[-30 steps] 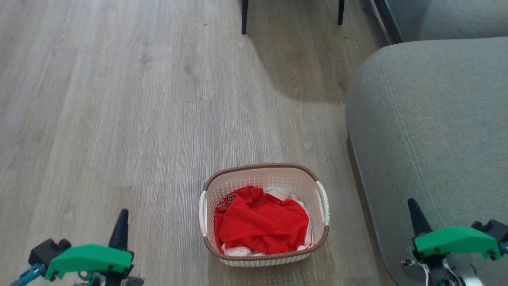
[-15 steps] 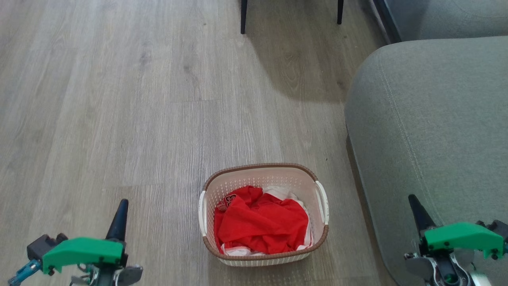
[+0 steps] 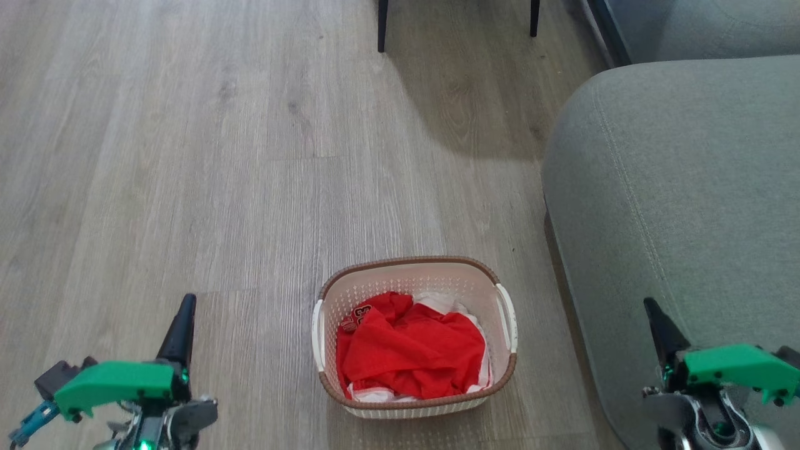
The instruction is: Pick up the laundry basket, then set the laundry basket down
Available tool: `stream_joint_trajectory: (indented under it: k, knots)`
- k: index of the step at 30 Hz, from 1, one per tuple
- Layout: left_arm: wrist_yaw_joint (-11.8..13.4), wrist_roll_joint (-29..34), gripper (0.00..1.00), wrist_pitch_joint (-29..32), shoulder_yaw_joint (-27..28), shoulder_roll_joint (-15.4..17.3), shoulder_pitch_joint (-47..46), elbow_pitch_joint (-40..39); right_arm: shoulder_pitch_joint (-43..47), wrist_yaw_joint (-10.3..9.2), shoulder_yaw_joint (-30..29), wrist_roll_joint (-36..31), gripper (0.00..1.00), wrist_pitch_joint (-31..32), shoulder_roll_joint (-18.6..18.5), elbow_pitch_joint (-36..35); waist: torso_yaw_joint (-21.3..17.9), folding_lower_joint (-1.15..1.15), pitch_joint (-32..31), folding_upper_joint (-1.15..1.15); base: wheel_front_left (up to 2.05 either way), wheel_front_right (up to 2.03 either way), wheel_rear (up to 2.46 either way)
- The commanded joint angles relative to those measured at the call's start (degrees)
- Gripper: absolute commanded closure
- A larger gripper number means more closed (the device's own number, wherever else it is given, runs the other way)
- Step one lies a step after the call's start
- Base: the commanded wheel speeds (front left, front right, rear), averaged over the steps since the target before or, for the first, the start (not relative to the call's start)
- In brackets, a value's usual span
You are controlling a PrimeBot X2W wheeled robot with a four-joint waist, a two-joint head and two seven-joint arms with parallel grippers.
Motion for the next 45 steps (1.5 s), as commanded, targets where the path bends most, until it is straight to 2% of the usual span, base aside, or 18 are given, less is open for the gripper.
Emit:
stream_joint_trajectory:
  k: [1, 13, 45]
  knots:
    - [-0.74, -1.76, 1.0, 0.83, 2.4, 0.1, -3.36, -1.76, -3.05, -0.08, 0.61, 1.9, 1.0, 0.77, -1.28, -1.85, -0.02, 0.0, 0.01, 0.0, 0.0, 0.0, 0.0]
    - [-1.93, -9.38, 1.0, 2.81, 3.71, 0.04, -4.93, -1.57, -3.96, -0.09, -0.28, 9.41, 1.0, 2.83, -1.29, -1.81, -0.15, 0.0, 0.07, 0.0, 0.0, 0.0, 0.0]
    - [-1.93, -9.32, 1.0, 2.86, 3.77, -0.01, -4.93, -1.57, -4.01, -0.09, -0.79, 8.98, 1.0, 3.24, -0.93, -1.78, -0.15, 0.0, 0.06, 0.0, 0.0, 0.0, 0.0]
